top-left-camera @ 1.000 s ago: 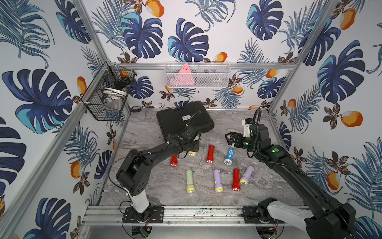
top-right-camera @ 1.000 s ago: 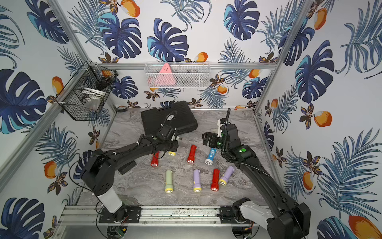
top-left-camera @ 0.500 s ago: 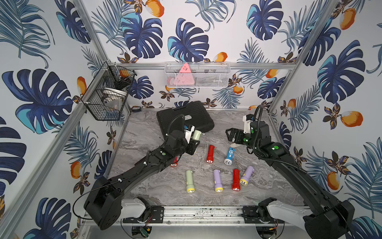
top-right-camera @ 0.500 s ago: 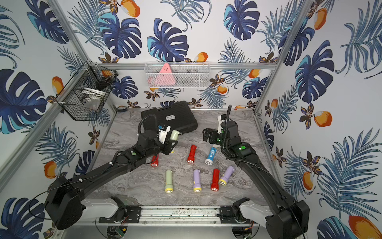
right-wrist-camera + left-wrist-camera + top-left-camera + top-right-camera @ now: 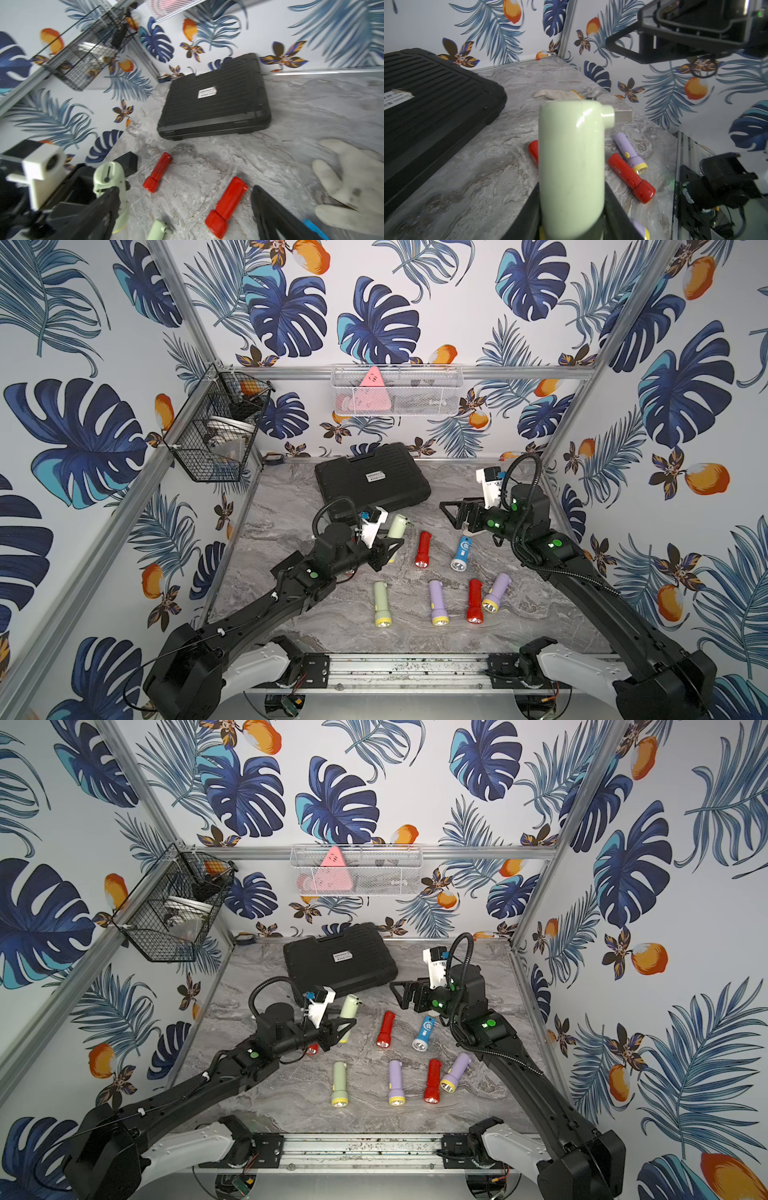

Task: Close the plug at the bottom of the flashlight
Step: Close the plug of the flashlight.

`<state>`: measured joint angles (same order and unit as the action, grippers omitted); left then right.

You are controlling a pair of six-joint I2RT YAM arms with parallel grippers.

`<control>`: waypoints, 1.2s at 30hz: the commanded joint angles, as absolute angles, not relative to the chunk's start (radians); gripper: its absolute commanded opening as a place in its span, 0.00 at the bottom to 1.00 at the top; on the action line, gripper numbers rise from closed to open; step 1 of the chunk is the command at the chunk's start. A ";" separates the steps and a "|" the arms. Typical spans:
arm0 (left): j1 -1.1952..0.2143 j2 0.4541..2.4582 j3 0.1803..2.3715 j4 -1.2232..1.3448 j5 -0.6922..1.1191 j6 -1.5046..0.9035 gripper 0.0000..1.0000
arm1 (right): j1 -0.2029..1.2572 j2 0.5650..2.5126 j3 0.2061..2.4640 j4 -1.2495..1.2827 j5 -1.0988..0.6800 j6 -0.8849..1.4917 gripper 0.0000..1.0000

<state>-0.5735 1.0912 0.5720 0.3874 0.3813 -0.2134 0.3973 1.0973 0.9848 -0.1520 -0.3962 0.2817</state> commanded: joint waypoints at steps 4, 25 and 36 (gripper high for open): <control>-0.571 1.085 0.495 0.822 0.697 -0.262 0.00 | 0.405 1.083 0.993 -0.099 -0.775 0.238 1.00; -0.559 1.270 0.444 1.228 1.035 -0.514 0.00 | 0.554 1.105 1.039 -0.159 -0.944 0.140 0.75; -0.534 1.306 0.445 1.328 1.049 -0.581 0.00 | 0.565 1.104 1.010 -0.173 -0.954 0.139 0.73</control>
<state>-0.5369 1.3102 0.4400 1.2568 1.0367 -0.5598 0.5621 1.1069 1.0180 -0.1837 -0.9436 0.1455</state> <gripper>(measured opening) 0.386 0.727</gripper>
